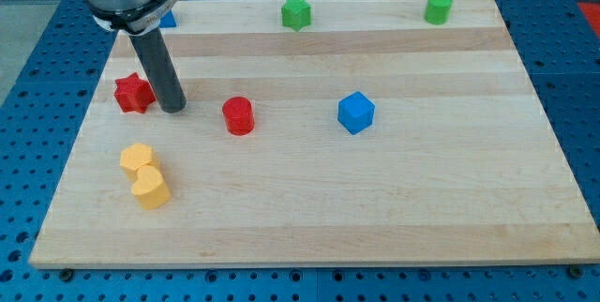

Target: Take the red circle towards the center right of the board

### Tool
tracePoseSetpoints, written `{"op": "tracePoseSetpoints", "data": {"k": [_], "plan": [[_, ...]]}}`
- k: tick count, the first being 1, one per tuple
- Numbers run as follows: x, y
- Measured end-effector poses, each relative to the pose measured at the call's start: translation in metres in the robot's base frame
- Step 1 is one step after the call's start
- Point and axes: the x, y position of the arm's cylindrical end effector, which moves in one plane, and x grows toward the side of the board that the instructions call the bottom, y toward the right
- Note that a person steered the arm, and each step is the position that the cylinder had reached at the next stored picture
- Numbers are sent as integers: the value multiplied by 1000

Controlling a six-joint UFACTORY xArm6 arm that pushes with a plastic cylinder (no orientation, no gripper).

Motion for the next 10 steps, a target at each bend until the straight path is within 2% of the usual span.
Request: {"op": "tracePoseSetpoints", "data": {"k": [2,4,6,8,10], "plan": [[21,15],[35,90],[48,111],[11,213],[60,150]]}}
